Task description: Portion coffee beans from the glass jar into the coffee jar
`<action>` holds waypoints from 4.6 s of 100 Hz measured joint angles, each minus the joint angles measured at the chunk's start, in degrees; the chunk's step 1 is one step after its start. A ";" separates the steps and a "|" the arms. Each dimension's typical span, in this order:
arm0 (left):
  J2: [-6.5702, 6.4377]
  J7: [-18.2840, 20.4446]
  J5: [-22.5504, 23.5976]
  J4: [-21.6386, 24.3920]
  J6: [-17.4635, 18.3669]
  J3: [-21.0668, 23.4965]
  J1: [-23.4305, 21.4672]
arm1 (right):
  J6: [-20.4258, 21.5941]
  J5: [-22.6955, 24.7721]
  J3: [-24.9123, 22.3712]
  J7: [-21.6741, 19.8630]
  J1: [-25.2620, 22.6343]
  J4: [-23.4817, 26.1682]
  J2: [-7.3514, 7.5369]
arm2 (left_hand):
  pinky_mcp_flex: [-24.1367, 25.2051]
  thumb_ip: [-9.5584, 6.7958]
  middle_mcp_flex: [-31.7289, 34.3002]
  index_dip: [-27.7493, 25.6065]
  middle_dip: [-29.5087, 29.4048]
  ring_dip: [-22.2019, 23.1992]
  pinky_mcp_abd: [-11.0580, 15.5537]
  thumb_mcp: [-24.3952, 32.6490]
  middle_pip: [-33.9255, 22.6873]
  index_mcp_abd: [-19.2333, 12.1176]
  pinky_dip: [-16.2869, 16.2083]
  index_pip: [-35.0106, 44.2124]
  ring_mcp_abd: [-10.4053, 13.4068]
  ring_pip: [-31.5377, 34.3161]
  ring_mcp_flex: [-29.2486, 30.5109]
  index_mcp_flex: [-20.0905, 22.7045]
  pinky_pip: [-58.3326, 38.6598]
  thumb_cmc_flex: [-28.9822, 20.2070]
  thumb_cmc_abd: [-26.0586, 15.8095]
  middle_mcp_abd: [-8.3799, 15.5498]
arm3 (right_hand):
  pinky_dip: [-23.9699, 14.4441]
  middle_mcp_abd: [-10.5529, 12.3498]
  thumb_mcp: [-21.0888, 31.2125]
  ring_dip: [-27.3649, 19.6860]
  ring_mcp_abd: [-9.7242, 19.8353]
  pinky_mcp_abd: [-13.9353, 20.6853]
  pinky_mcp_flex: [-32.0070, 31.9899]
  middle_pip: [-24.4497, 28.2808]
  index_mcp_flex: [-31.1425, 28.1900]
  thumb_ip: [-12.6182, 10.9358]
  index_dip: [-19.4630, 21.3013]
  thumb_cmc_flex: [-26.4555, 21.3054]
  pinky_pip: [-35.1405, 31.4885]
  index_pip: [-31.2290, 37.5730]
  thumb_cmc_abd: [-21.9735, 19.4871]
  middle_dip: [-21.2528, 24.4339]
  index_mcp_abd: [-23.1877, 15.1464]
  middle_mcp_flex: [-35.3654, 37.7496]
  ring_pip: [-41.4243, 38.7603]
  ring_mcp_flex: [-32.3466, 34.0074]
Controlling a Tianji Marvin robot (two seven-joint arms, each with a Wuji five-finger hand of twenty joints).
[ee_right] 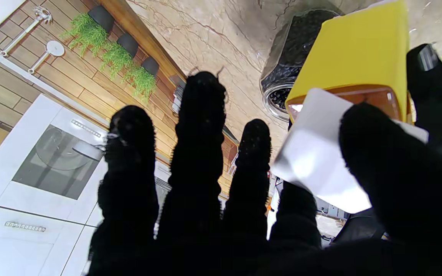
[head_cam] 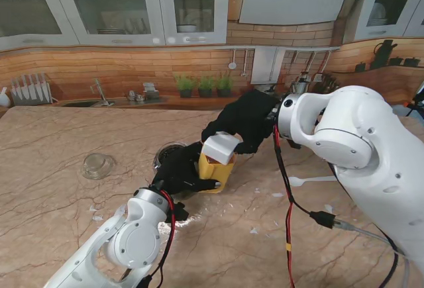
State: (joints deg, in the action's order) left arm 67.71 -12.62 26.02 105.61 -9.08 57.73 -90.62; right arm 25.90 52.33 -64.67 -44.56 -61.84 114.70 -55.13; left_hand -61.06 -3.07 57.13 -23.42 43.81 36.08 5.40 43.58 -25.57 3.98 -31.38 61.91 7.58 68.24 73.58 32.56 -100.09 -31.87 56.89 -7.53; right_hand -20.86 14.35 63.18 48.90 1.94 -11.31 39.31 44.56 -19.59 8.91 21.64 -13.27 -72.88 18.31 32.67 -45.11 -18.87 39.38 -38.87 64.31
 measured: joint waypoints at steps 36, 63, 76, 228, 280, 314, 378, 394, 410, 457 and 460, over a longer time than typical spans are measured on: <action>-0.03 0.11 -0.31 0.16 -0.01 0.48 -0.07 | 0.50 -0.33 -2.82 1.41 -1.98 0.35 -0.33 | 0.00 0.00 0.01 0.00 0.01 0.07 -0.01 0.00 0.00 0.14 0.00 0.00 -0.33 -0.47 0.00 -0.06 0.00 0.00 -0.04 0.01 | -1.37 -1.31 0.83 1.40 0.47 0.05 -0.56 -1.49 9.32 3.07 -0.90 15.03 1.47 -1.94 14.06 2.16 -2.62 -3.63 0.69 -0.96; -0.06 0.26 -0.18 0.11 -0.12 0.53 -0.04 | -7.43 4.38 -4.65 14.00 -6.27 2.15 -1.64 | 0.00 -0.01 0.02 -0.02 0.01 0.11 -0.05 0.00 0.00 0.24 0.01 0.00 -0.45 -0.67 -0.02 -0.41 0.00 0.00 -0.10 0.02 | -2.74 -5.00 1.66 2.70 -1.59 -0.96 1.47 -1.33 1.74 4.40 5.56 34.12 -2.97 2.04 4.47 1.43 7.42 -1.93 -3.18 -0.86; -0.10 0.42 -0.10 0.11 -0.01 0.62 -0.03 | -14.05 10.24 -2.82 14.40 -7.01 2.27 -2.80 | 0.00 -0.01 0.02 -0.02 0.01 0.12 -0.06 0.00 0.00 0.24 0.01 0.00 -0.48 -0.68 -0.02 -0.42 0.00 0.00 -0.11 0.02 | -2.10 -6.98 0.03 2.63 -3.71 -1.65 4.73 -0.09 -12.48 4.41 14.87 40.49 -7.23 10.91 -2.06 0.05 11.95 1.91 -6.79 0.22; -0.26 1.01 -0.58 0.48 -0.21 1.34 -0.28 | 3.44 4.21 -3.11 10.13 -2.41 -0.44 -1.31 | 0.00 0.03 0.28 -0.02 0.02 0.74 -0.55 0.01 0.01 0.32 0.01 0.99 -1.12 -0.62 -0.03 -0.51 0.00 -0.02 -0.07 0.02 | -1.64 -2.91 -20.01 0.05 -0.06 -1.30 -3.51 -4.11 11.47 -1.88 1.90 19.87 5.19 -8.61 -5.87 5.12 1.25 -7.19 6.06 -5.07; -0.28 0.97 -0.31 0.35 -0.18 1.36 -0.30 | -11.31 15.17 1.32 8.87 -4.67 2.71 -2.92 | 0.00 0.03 0.29 -0.02 0.02 0.74 -0.66 0.01 0.01 0.32 0.01 0.99 -1.27 -0.67 -0.04 -0.51 0.00 -0.02 -0.08 0.02 | -1.41 -6.97 -20.02 0.35 -5.08 -2.16 4.26 -1.97 -15.66 -1.93 18.20 41.36 -7.81 10.49 -23.42 0.76 11.70 3.12 -3.64 -0.84; -0.28 0.98 -0.33 0.34 -0.21 1.47 -0.32 | -8.05 19.09 4.57 5.29 -2.36 2.86 -2.78 | 0.00 0.03 0.30 -0.02 0.02 0.76 -0.82 0.01 0.01 0.32 0.01 0.99 -1.41 -0.83 -0.04 -0.51 0.00 -0.02 -0.08 0.02 | -0.44 -6.73 -20.15 -0.02 -5.11 -1.34 6.03 -1.87 -18.48 -1.93 20.02 39.44 -8.83 10.80 -21.37 0.05 12.34 5.19 -5.36 0.16; -0.27 0.88 -0.51 -0.10 0.10 1.42 -0.71 | 3.79 6.09 2.52 6.89 0.70 -1.61 -1.37 | 0.02 0.10 -0.17 0.03 0.05 0.76 -0.96 -0.09 0.10 -2.59 0.01 2.00 -1.48 -0.39 -0.10 -0.51 0.00 -1.18 2.32 0.58 | 3.36 -3.21 -21.39 -3.17 -1.22 -0.38 2.83 -2.22 -24.72 -2.69 11.43 8.57 -2.41 15.29 1.79 5.03 10.23 12.83 4.51 1.23; -0.21 0.70 -0.73 -0.04 0.28 1.71 -0.55 | 6.51 8.40 1.87 14.42 0.12 -3.63 -1.48 | 0.02 0.10 -0.16 0.05 0.05 0.77 -0.96 -0.09 0.10 -2.51 0.01 2.00 -1.47 -0.38 -0.10 -0.51 0.00 -1.18 2.25 0.59 | 2.81 -1.69 -19.75 -3.06 -1.19 -0.35 3.44 -2.08 -24.96 -4.01 9.29 8.54 -2.82 17.99 6.79 4.97 7.69 13.13 3.07 1.60; -0.21 0.64 -0.75 -0.04 0.34 1.73 -0.46 | 7.01 10.08 1.60 18.23 -0.48 -5.27 -1.98 | 0.02 0.10 0.03 0.11 0.08 0.77 -0.96 -0.09 0.10 -2.24 0.01 2.00 -1.44 0.09 -0.10 -0.51 0.00 -1.18 2.25 0.59 | 2.80 -0.98 -22.17 -3.06 0.45 1.25 6.31 -0.58 -25.81 -2.33 0.96 5.67 -4.44 26.19 12.09 4.97 5.79 19.32 0.41 5.60; -0.17 0.74 -1.05 -0.13 -0.21 1.43 0.05 | 9.24 4.46 1.68 15.72 2.24 -5.47 -1.97 | 0.02 0.10 0.01 -1.35 -0.06 0.78 -1.42 -0.09 0.11 -2.21 0.01 2.26 -2.20 -1.36 -0.35 -0.51 0.00 -1.18 2.23 0.89 | 3.78 -0.33 -25.00 -3.06 1.32 2.41 6.46 1.28 -26.36 -1.73 2.35 1.52 -4.33 26.31 12.13 0.84 8.76 20.16 0.15 6.64; -0.17 0.74 -1.02 -0.13 -0.21 1.42 0.05 | 9.27 3.94 1.67 14.96 2.52 -5.40 -1.91 | 0.02 0.10 0.01 -1.39 -0.06 0.78 -1.47 -0.09 0.11 -2.21 0.01 2.27 -2.25 -1.44 -0.41 -0.51 0.00 -1.18 2.23 0.89 | 3.79 -0.33 -25.00 -3.06 1.33 2.42 6.21 1.35 -26.36 -1.73 2.72 1.52 -4.25 26.31 12.13 0.65 8.78 20.16 0.16 6.64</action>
State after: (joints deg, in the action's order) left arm 67.55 -11.88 25.00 105.48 -9.29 59.15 -90.56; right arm 35.18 56.28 -62.99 -29.60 -59.32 109.30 -57.04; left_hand -61.04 -2.97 57.14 -24.81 43.75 36.87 3.93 43.49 -25.46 1.77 -31.37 64.17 5.33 66.80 73.17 32.05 -100.10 -33.05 59.12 -6.64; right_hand -17.07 14.02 38.18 45.84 3.27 -8.89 45.52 45.91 -45.95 7.18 24.37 -11.75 -77.13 44.63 44.81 -44.46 -10.09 59.54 -38.71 70.95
